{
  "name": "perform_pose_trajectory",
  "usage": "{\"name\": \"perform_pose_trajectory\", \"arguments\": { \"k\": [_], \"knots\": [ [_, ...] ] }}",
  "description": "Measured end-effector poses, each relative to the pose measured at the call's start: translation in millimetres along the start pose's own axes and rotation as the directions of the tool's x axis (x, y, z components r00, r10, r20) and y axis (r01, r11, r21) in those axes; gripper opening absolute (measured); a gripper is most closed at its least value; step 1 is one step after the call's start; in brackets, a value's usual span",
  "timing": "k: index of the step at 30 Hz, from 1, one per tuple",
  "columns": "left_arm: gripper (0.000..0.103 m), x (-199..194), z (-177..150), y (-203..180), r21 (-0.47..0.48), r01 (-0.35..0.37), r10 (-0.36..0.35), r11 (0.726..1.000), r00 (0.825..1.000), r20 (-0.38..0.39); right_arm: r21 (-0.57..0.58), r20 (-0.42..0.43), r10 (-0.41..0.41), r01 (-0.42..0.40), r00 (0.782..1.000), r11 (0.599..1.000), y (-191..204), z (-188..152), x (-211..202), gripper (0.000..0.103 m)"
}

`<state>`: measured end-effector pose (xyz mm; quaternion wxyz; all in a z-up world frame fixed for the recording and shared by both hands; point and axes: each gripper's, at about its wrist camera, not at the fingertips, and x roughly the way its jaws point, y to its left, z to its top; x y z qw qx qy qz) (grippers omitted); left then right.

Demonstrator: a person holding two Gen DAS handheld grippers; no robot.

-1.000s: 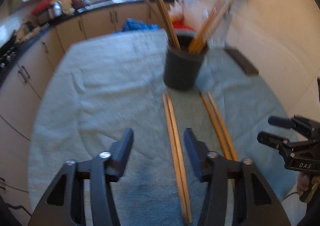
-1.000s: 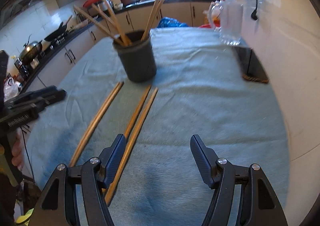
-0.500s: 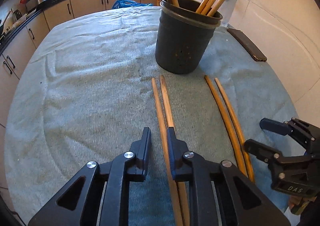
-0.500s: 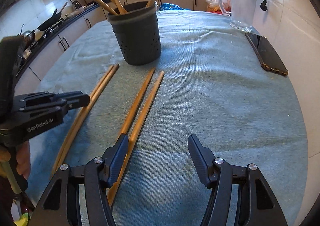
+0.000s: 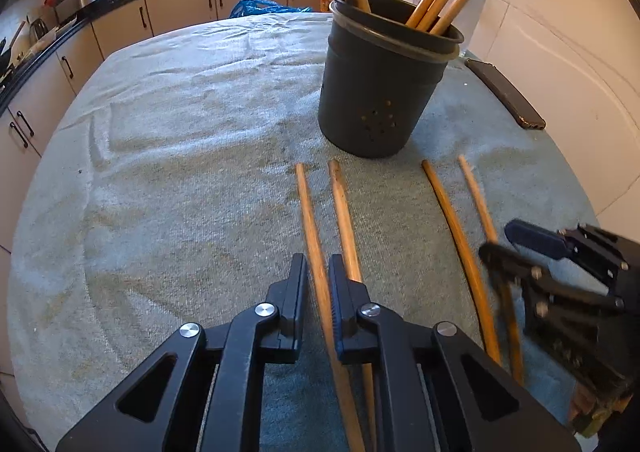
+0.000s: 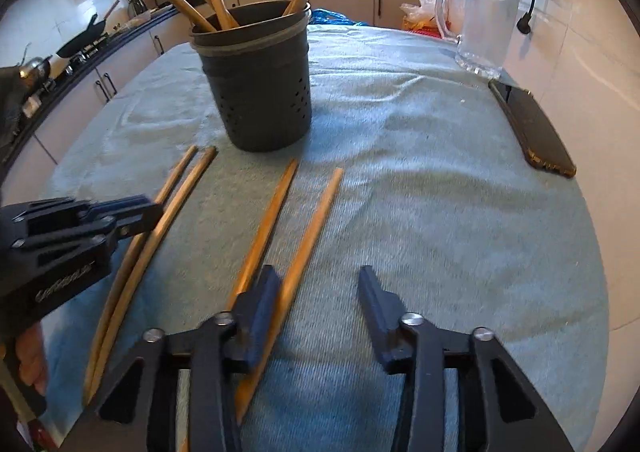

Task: Organize utensils
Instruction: 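Lower left tool onto a loose chopstick and close while right tool grasps another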

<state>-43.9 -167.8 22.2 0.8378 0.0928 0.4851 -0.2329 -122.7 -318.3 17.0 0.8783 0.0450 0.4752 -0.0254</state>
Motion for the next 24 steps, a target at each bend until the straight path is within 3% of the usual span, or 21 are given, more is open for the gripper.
{"name": "perform_pose_trajectory", "arguments": {
  "k": [4,9,11,13,14,20,24],
  "knots": [
    [0.008,-6,-8,7,-0.032,0.035,-0.036,0.999,0.999,-0.026,0.006,-0.011,0.012,-0.012,1.000,1.000,-6,-1,-2,0.021],
    [0.008,-20,-29,14,-0.011,0.060,-0.060,0.998,0.997,-0.052,-0.004,-0.042,0.016,-0.016,0.999,1.000,-21,-19,-15,0.019],
    [0.008,-24,-34,13,0.013,0.058,-0.057,0.998,0.996,-0.068,-0.008,-0.055,0.001,-0.001,0.998,1.000,-29,-28,-22,0.022],
    [0.008,-24,-35,13,0.015,0.063,-0.061,0.998,0.994,-0.089,0.016,-0.062,-0.003,0.004,0.998,1.000,-37,-34,-26,0.040],
    [0.008,-24,-34,13,0.010,0.066,-0.065,0.998,0.993,-0.098,0.042,-0.064,0.009,-0.006,0.998,0.999,-44,-35,-28,0.041],
    [0.008,-15,-16,17,-0.041,0.074,-0.079,0.996,0.986,-0.149,0.149,-0.071,0.046,-0.035,0.996,0.988,-71,-28,-25,0.042],
    [0.008,-5,0,16,-0.038,0.066,-0.071,0.997,0.985,-0.158,0.150,-0.083,0.040,-0.027,0.996,0.988,-72,-14,-16,0.042]
  ]
}}
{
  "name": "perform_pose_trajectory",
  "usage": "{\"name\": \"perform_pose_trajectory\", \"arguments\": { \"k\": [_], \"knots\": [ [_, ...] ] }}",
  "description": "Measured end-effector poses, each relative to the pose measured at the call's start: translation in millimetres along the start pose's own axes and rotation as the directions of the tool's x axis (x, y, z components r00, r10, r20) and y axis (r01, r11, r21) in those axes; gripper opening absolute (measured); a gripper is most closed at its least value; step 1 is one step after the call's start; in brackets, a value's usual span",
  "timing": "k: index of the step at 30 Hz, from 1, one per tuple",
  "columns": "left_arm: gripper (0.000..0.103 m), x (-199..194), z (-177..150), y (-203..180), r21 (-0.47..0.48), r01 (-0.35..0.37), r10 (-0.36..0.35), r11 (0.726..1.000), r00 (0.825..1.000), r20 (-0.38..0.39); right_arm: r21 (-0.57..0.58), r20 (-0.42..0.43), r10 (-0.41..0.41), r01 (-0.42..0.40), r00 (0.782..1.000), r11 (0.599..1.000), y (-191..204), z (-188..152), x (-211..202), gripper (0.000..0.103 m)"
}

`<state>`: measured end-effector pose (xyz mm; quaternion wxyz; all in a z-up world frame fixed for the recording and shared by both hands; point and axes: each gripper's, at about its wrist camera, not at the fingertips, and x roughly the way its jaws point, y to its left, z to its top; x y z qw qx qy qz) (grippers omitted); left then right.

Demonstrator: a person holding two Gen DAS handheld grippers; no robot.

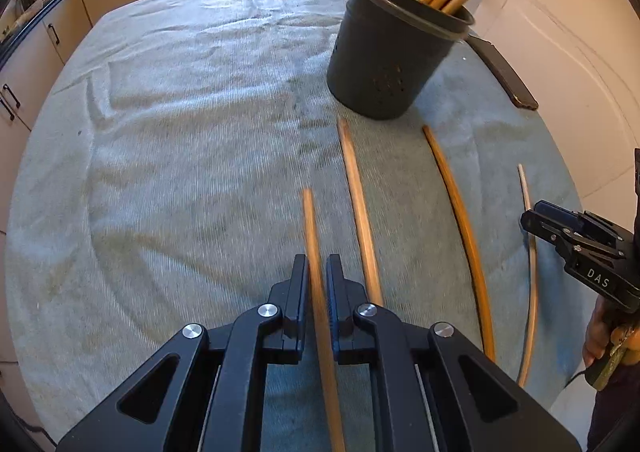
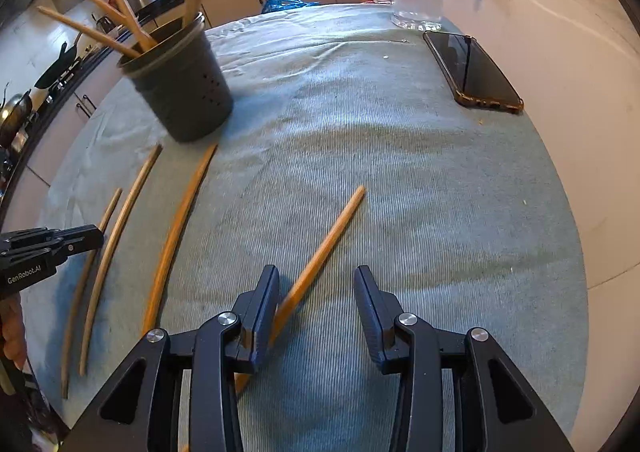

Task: Organize utensils
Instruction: 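Lower left tool onto a loose chopstick and close while right tool grasps another, then lift the chopstick with left tool over the cup while right tool carries its own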

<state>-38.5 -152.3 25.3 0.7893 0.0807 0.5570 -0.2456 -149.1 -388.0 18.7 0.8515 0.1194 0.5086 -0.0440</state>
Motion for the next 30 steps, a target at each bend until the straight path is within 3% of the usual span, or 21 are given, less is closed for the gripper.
{"name": "perform_pose_trajectory", "arguments": {
  "k": [9,11,14,18,22,30],
  "knots": [
    [0.008,9,23,1,-0.002,0.020,-0.020,1.000,1.000,0.018,-0.046,-0.034,-0.128,0.127,0.991,0.991,17,40,24,0.041],
    [0.008,10,23,-1,0.005,0.020,-0.020,1.000,0.999,0.034,-0.028,-0.029,-0.124,0.123,0.992,0.992,16,45,26,0.036],
    [0.005,8,18,-4,0.037,-0.004,0.002,0.999,0.998,0.069,-0.043,0.001,-0.123,0.123,0.992,0.992,22,43,26,0.011],
    [0.005,-1,14,-4,0.014,-0.029,0.027,0.999,0.992,0.119,-0.003,0.026,-0.062,0.062,0.998,0.998,17,43,21,0.006],
    [0.005,-38,8,-1,0.008,-0.042,0.039,0.999,0.976,0.213,0.002,0.135,0.012,-0.012,0.991,1.000,16,39,-14,0.005],
    [0.005,-123,-10,-16,0.013,-0.062,0.052,0.998,0.912,0.406,-0.018,0.332,0.075,-0.073,0.940,0.997,25,28,-96,0.006]
  ]
}}
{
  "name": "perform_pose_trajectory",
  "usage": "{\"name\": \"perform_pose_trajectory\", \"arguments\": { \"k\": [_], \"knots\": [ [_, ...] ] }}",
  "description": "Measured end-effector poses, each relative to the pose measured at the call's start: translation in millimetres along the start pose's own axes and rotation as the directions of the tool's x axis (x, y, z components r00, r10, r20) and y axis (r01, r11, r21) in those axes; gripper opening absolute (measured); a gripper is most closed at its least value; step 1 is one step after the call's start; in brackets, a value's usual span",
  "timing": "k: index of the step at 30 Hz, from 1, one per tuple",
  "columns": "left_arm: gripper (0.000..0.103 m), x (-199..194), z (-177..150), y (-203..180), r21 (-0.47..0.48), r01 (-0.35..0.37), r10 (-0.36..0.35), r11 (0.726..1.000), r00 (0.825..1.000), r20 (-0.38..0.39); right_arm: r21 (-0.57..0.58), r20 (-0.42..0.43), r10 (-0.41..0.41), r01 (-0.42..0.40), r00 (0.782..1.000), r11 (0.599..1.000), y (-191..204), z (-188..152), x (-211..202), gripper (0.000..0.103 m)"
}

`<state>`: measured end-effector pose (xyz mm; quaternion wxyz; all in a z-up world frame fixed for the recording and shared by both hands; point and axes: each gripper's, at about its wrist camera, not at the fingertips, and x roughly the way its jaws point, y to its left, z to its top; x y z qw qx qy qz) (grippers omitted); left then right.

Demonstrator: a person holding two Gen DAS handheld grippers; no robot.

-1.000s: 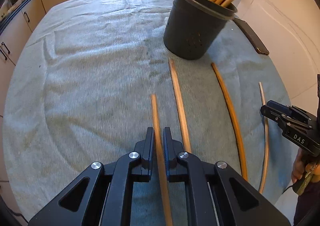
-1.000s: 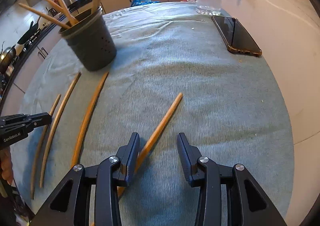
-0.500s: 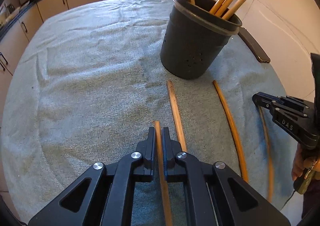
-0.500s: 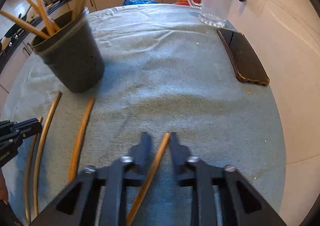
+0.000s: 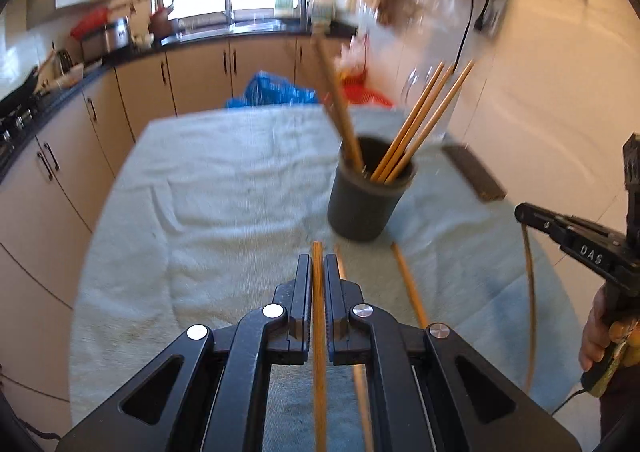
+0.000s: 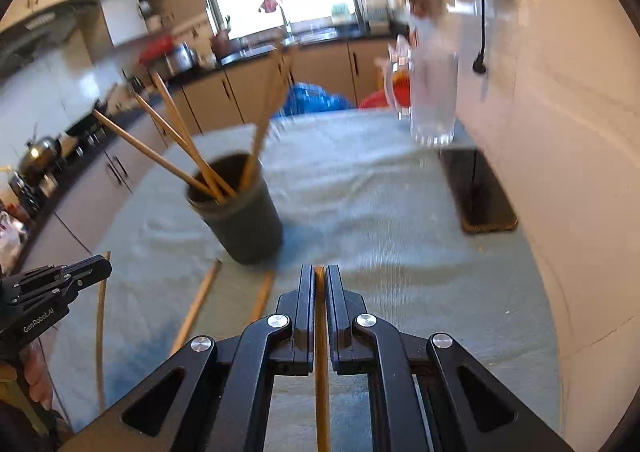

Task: Organize utensils
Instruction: 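Lift the chopstick with left tool over the cup while right tool carries its own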

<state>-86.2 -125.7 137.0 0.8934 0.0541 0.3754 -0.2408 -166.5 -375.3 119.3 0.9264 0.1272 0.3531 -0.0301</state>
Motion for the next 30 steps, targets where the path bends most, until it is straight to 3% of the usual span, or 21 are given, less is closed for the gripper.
{"name": "perform_pose_trajectory", "arguments": {
  "k": [5,14,25,30],
  "knots": [
    [0.005,-38,0,-13,0.009,0.000,-0.001,1.000,0.995,0.100,-0.020,0.075,0.022,-0.021,0.997,1.000,9,1,-35,0.006],
    [0.005,-91,-25,-25,0.052,-0.055,0.043,0.997,0.976,0.215,-0.058,0.135,0.049,-0.041,0.990,0.997,24,-13,-80,0.006],
    [0.005,-133,-45,-15,-0.060,-0.020,0.036,0.998,0.960,0.277,-0.103,0.189,0.068,-0.049,0.980,0.993,38,-28,-117,0.006],
    [0.005,-142,-50,-21,-0.048,-0.048,0.060,0.998,0.954,0.295,-0.114,0.206,0.067,-0.045,0.976,0.993,41,-33,-129,0.006]
  ]
}}
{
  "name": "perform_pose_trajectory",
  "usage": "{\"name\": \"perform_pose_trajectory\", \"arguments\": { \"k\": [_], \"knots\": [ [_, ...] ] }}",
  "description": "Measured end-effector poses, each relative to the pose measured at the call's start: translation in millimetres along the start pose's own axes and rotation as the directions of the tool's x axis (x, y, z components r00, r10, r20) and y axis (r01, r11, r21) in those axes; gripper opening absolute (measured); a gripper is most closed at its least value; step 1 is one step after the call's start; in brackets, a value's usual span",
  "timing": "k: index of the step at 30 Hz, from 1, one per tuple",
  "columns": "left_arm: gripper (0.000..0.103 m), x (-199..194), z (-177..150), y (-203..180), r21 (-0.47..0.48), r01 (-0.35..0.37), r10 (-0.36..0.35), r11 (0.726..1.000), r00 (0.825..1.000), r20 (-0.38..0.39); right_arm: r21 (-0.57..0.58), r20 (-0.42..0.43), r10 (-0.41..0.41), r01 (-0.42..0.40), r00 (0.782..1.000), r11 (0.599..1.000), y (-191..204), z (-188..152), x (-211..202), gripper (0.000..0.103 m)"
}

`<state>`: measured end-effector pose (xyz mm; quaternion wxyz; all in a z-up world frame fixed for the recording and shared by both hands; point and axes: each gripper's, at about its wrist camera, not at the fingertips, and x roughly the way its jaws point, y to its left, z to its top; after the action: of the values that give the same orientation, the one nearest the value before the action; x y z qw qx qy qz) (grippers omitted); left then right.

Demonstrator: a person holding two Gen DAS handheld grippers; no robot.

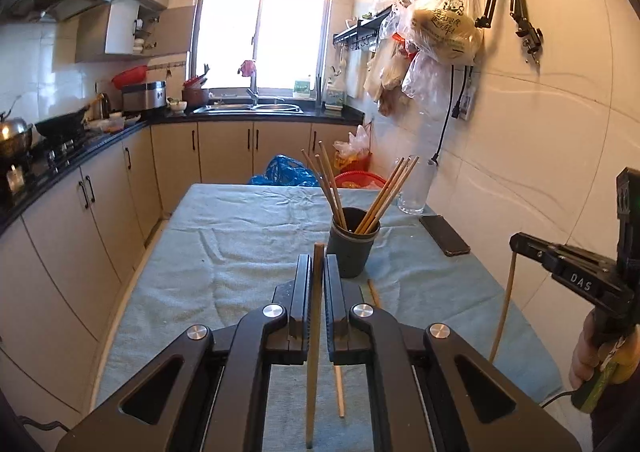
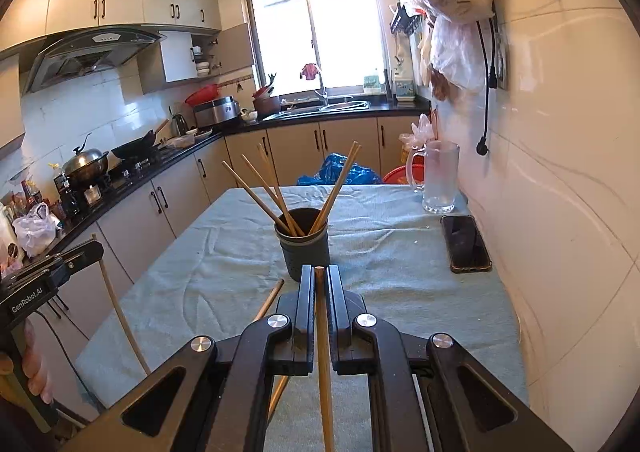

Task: Organize utensils
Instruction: 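Lift the chopstick with left tool over the cup while right tool carries its own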

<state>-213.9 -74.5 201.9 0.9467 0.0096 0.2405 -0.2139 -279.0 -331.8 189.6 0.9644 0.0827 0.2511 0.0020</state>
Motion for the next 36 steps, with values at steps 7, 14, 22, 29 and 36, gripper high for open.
{"name": "perform_pose_trajectory", "arguments": {
  "k": [7,14,22,29,36],
  "knots": [
    [0.005,-3,2,-2,0.017,-0.011,0.010,1.000,1.000,0.007,0.006,0.008,0.011,-0.012,1.000,1.000,-3,0,-4,0.006],
    [0.005,-1,9,1,-0.008,0.016,-0.016,1.000,1.000,0.004,0.020,0.017,0.023,-0.023,1.000,1.000,-9,5,-5,0.006],
    [0.005,7,19,4,-0.031,0.044,-0.045,0.999,0.999,-0.009,0.029,0.020,0.033,-0.034,0.999,0.999,-12,10,2,0.006],
    [0.005,15,34,2,-0.007,0.070,-0.070,0.998,0.997,-0.012,0.040,0.022,0.046,-0.046,0.999,0.998,-17,19,10,0.006],
    [0.005,25,59,2,-0.006,0.138,-0.138,0.990,0.990,-0.013,0.029,0.049,0.046,-0.047,0.998,0.998,-17,41,18,0.006]
  ]
}}
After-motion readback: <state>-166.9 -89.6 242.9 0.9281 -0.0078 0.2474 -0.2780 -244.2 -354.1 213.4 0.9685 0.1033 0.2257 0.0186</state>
